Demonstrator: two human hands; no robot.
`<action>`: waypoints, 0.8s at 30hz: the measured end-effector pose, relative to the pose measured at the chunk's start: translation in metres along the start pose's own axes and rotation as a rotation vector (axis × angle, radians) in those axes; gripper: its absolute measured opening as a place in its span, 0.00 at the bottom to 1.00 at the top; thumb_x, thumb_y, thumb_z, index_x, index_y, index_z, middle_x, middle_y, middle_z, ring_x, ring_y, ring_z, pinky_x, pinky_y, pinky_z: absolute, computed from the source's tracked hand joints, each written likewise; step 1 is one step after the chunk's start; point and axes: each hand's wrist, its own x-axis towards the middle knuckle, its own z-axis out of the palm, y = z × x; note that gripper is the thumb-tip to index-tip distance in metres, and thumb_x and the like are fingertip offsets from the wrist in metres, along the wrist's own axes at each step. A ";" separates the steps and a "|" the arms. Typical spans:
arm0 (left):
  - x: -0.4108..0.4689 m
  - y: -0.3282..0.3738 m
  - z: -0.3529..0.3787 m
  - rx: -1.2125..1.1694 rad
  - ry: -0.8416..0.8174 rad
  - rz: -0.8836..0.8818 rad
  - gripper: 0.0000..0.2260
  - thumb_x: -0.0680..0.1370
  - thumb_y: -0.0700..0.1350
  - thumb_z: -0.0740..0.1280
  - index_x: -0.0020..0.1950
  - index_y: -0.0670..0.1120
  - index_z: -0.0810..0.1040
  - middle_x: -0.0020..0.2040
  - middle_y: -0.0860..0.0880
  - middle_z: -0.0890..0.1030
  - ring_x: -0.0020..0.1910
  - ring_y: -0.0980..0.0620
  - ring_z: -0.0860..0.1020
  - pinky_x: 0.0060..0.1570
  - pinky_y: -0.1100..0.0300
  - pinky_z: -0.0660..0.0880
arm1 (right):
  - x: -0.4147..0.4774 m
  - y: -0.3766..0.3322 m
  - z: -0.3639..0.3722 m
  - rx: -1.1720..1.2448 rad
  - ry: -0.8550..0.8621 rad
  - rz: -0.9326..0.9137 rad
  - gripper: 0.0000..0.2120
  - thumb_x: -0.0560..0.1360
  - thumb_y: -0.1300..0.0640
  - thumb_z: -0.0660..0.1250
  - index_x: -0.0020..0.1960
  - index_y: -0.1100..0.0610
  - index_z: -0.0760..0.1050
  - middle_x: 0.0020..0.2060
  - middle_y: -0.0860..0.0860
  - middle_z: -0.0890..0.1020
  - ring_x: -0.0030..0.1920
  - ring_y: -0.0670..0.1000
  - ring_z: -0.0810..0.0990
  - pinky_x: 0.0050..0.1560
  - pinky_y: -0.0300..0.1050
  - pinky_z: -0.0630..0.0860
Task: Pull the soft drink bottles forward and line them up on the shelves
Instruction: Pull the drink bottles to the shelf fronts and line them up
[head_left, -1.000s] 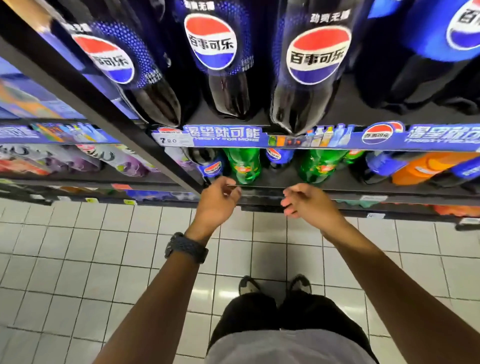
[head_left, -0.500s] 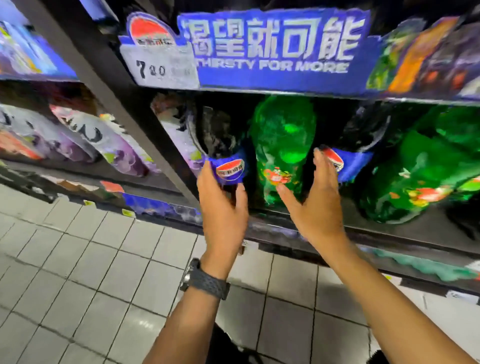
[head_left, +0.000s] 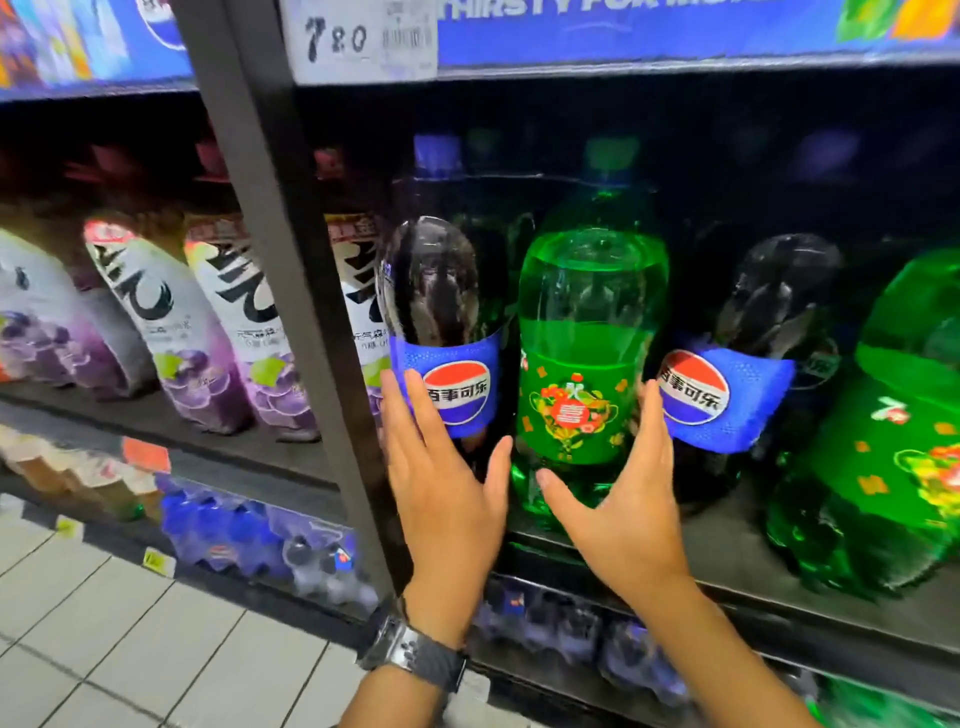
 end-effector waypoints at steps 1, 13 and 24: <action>0.000 -0.001 0.002 0.011 0.013 -0.007 0.46 0.73 0.56 0.70 0.79 0.45 0.44 0.79 0.42 0.48 0.78 0.45 0.50 0.73 0.45 0.58 | -0.001 0.002 -0.001 0.014 -0.009 0.004 0.56 0.60 0.40 0.74 0.76 0.41 0.41 0.74 0.38 0.55 0.74 0.43 0.56 0.71 0.49 0.62; 0.011 -0.017 0.007 -0.184 0.018 -0.113 0.53 0.64 0.53 0.79 0.78 0.54 0.47 0.78 0.52 0.57 0.76 0.54 0.57 0.71 0.54 0.61 | -0.014 0.010 0.009 0.049 0.020 0.036 0.51 0.61 0.35 0.71 0.73 0.32 0.42 0.68 0.24 0.54 0.68 0.28 0.54 0.62 0.38 0.61; 0.022 -0.025 0.007 -0.378 -0.104 -0.134 0.53 0.63 0.53 0.77 0.77 0.60 0.44 0.77 0.59 0.56 0.75 0.57 0.57 0.72 0.45 0.60 | -0.012 -0.011 0.006 -0.146 0.087 0.013 0.56 0.62 0.36 0.72 0.75 0.43 0.37 0.75 0.43 0.54 0.73 0.45 0.53 0.71 0.49 0.60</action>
